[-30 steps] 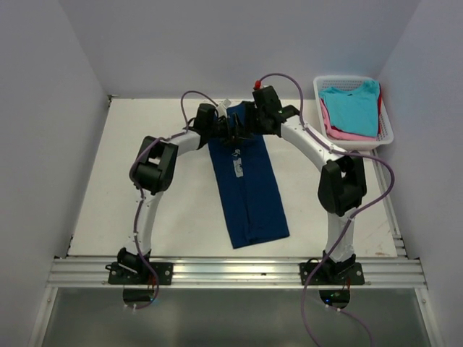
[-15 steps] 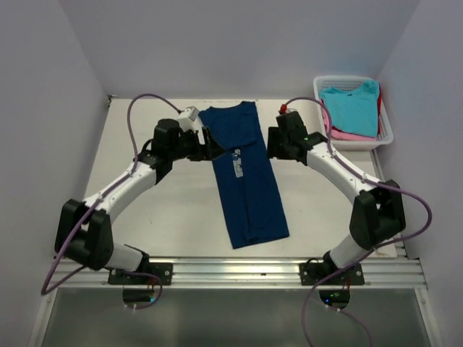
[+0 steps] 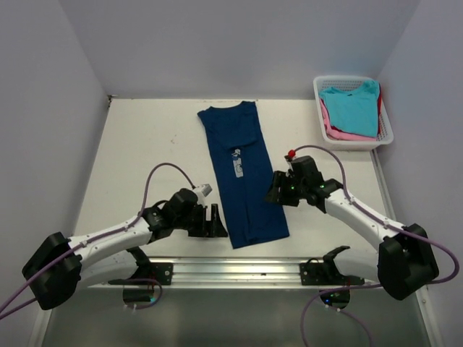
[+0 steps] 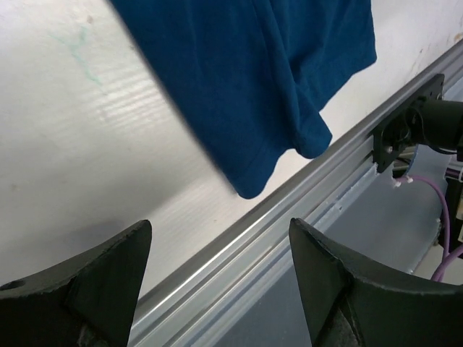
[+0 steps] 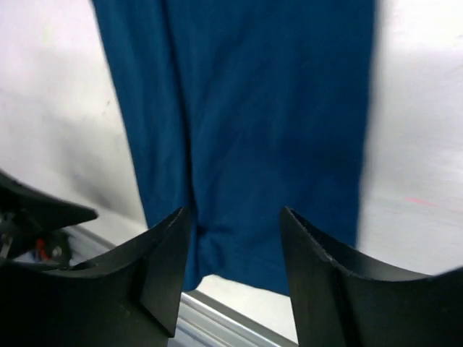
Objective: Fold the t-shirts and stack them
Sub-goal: Fold the tshirt
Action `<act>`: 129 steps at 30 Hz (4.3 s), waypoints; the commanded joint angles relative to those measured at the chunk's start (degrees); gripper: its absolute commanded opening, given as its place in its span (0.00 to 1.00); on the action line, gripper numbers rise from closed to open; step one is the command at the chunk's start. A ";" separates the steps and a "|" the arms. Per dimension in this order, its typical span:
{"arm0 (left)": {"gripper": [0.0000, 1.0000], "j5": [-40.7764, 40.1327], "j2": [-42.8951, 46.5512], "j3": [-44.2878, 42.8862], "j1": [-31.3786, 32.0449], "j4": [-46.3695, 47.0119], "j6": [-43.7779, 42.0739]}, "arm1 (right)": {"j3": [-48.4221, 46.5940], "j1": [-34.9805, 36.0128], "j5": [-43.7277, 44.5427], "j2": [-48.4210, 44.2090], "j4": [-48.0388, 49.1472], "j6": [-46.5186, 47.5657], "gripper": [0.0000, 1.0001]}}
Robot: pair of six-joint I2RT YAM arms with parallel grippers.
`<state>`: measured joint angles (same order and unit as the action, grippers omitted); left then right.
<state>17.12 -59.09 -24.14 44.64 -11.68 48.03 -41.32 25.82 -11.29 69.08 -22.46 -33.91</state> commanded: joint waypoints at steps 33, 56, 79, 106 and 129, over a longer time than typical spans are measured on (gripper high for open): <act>0.52 -8.07 -25.72 4.28 10.55 33.83 14.11 | 10.82 13.37 4.17 4.39 7.51 -12.85 0.00; 0.00 -21.77 -5.35 -2.05 11.08 3.00 7.96 | 9.07 20.93 5.23 8.88 10.85 -17.68 0.00; 0.00 -22.93 1.69 -3.37 10.73 -12.57 9.62 | -4.29 33.59 13.04 14.78 3.68 -18.48 0.04; 0.46 -16.86 10.13 1.11 10.73 -18.37 14.81 | -6.41 40.09 -2.78 20.57 26.68 -28.05 0.00; 0.43 -22.57 14.17 0.50 10.73 -25.14 17.01 | -0.78 40.71 7.78 21.80 11.73 -28.23 0.00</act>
<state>-3.03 -46.28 -23.53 55.53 -34.72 63.53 -41.67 66.06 -4.40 89.17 -11.94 -61.98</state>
